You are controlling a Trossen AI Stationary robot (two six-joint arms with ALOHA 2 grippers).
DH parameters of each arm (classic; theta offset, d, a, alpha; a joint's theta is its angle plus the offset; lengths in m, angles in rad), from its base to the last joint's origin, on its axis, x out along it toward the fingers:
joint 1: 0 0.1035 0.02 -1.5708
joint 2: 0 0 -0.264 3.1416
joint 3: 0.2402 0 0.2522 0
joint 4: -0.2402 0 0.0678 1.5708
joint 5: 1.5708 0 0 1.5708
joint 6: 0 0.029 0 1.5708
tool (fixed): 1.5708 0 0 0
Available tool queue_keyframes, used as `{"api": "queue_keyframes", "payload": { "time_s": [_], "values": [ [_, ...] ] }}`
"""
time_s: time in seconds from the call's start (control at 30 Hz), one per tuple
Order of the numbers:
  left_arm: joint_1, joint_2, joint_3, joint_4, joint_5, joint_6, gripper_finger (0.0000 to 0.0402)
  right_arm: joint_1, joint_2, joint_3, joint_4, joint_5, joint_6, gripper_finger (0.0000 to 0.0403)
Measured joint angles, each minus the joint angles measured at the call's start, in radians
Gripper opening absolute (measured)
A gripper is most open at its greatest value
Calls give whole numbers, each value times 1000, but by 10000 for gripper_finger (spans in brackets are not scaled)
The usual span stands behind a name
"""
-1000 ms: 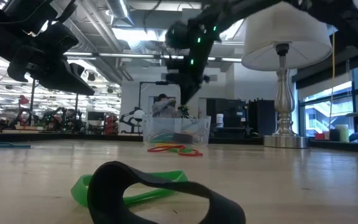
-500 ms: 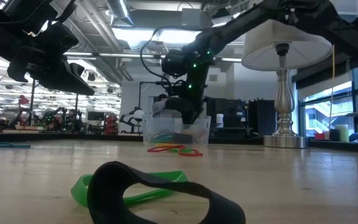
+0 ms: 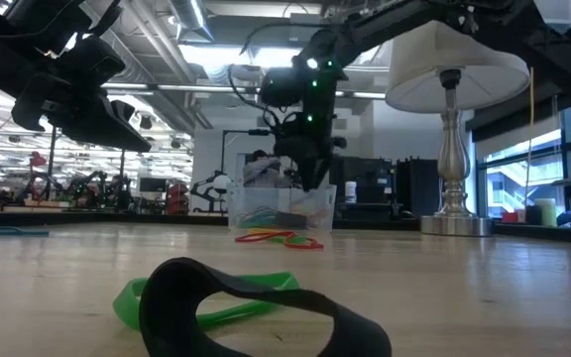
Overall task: Pick and place rubber bands into bin
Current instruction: Put the red rubber band into the transparent bin
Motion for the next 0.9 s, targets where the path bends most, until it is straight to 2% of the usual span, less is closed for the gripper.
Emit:
{"api": "queue_keyframes", "payload": {
  "time_s": [0.17, 0.3, 0.6, 0.77, 0.9],
  "values": [
    [0, 0, 0, -1, -3, 0, 2, 49, -107, -68, 47, -3, -4, 131],
    [0, 0, 0, -1, -13, 0, 2, 82, -235, -219, 129, 0, 19, 105],
    [0, 0, 0, 7, -28, 0, 2, 262, -657, -774, 386, 0, 217, 49],
    [-2, 17, 15, 9, -53, 0, 2, 443, -875, -1085, 562, 13, 402, 10],
    [-2, 80, 36, 39, -62, -30, 2, 605, -982, -1299, 696, 104, 518, 8]
  ]
}}
